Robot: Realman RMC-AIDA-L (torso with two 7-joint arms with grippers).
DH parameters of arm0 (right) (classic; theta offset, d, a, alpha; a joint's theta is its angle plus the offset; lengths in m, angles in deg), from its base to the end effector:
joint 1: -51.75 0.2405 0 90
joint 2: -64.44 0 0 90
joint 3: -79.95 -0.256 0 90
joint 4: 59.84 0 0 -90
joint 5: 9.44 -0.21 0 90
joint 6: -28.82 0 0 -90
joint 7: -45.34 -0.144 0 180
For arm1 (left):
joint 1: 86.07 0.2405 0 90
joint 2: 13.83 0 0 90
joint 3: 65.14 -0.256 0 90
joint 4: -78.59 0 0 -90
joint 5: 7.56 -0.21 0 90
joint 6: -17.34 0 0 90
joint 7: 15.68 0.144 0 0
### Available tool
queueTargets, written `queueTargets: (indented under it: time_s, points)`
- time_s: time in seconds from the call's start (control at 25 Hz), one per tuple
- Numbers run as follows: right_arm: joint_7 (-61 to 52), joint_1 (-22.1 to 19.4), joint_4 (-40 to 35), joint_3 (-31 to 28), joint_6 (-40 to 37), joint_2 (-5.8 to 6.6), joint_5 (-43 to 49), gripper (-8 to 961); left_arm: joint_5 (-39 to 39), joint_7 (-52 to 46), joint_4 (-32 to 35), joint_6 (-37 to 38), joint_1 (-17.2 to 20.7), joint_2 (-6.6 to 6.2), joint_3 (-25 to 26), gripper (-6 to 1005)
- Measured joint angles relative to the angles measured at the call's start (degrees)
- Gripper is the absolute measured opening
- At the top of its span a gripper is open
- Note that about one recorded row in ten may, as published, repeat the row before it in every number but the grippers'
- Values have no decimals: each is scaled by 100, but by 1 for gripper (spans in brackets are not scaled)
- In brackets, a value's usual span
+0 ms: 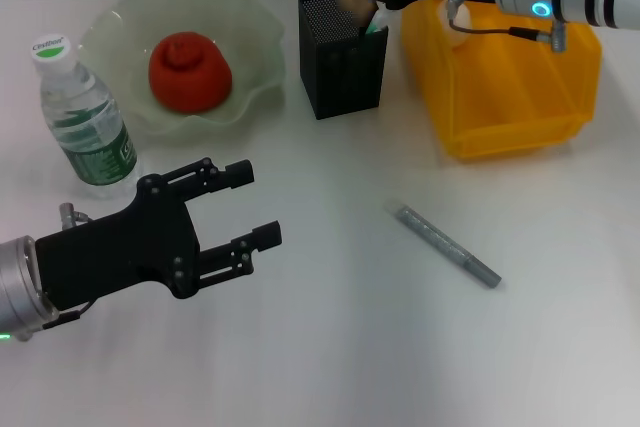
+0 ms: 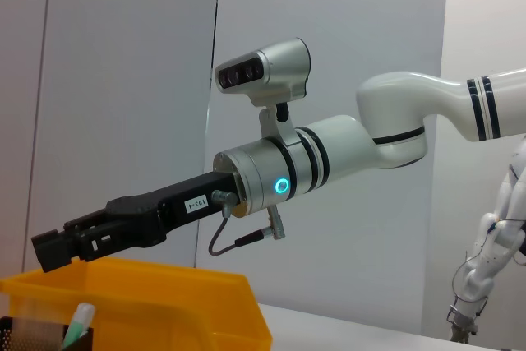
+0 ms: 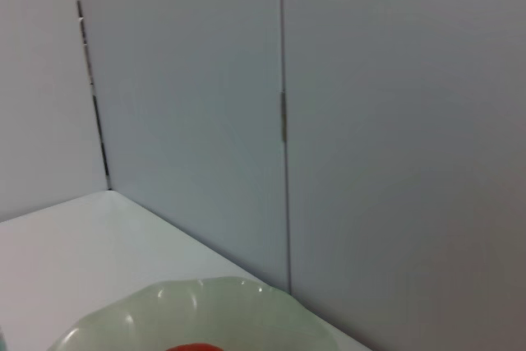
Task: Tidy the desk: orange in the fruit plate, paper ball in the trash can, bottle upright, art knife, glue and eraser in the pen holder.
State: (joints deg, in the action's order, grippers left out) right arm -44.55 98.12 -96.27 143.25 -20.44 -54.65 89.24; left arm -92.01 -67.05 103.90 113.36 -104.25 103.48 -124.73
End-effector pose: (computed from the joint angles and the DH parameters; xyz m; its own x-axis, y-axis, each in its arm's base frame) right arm 0.1574 0.4519 -0.0262 0.8436 -0.2426 -0.4790 -0.4714 -0.7617 -0.4444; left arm -0.2791 0.2546 -0.0212 0.6979 0.0878 0.7108 0.3108 -0.9312 -0.1902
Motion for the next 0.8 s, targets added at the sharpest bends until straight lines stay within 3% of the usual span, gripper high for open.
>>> queueTargets:
  time_s: [0.16, 0.36, 0.6, 0.8]
  points:
    - [9, -6, 2, -2, 40, -4, -26, 325, -2, -18, 0, 3, 13, -14, 0, 714]
    - [12, -77, -113, -49, -90, -18, -133, 549, -2, -31, 0, 5, 15, -36, 0, 714]
    - [-322, -545, -719, -81, -1184, 22, -622, 668, -12, -39, 0, 43, 16, -61, 0, 714]
    - [-1121, -979, -1436, -86, -2319, 144, -551, 667, -18, -7, 0, 147, 16, -86, -2, 714]
